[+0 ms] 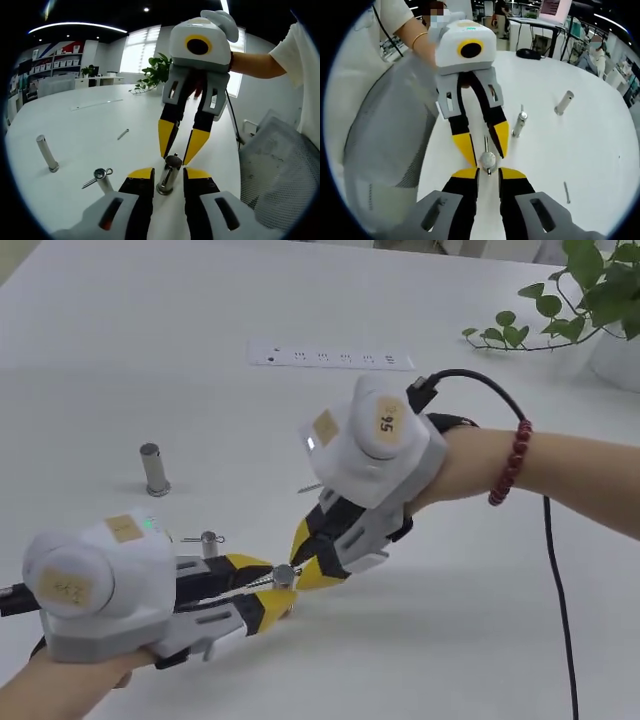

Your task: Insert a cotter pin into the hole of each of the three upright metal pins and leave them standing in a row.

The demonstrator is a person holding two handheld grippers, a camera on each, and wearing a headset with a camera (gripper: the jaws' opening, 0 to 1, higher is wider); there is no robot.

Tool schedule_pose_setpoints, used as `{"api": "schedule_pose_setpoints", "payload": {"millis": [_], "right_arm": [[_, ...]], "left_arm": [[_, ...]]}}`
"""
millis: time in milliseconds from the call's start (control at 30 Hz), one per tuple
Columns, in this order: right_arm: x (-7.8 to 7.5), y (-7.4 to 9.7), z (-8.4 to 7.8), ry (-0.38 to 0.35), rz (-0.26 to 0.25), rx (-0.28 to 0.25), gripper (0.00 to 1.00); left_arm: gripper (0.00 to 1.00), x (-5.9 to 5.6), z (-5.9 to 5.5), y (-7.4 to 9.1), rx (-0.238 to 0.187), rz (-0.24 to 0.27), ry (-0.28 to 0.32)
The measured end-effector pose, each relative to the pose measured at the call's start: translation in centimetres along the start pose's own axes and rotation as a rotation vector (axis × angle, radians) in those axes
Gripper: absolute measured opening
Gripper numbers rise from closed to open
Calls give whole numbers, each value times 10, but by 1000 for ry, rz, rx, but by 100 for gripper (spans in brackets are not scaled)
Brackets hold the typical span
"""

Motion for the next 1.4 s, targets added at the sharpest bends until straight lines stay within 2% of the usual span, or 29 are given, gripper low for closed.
{"api": "schedule_pose_setpoints", "payload": {"millis": [267,700,933,1067,1400], "right_arm": [[1,1,7,-57,-18,-79,24],[4,-4,9,-84,-51,-149,25],[3,-9,5,-88,-70,-153,24],[3,-11,3,-82,-80,-174,23],[4,-17,0,-73,-79,-195,21]], "left_arm": [[30,-5,3,11,-4,4,-20],[33,-10,16,33,-50,34,-50],[34,-11,21,43,-68,51,-54],[34,-11,22,48,-78,68,-48],[34,-11,21,55,-76,88,-41]]}}
Point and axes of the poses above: the centre of the closed fingertips' face, and the gripper's own axes: y roughly backward along the fingers, x roughly to its left, z roughly out of its top, the point moved 5 cm from there along y, roughly backward along the fingers, and after that the axes turned 4 degrees about -x, right-handed, at the moved point
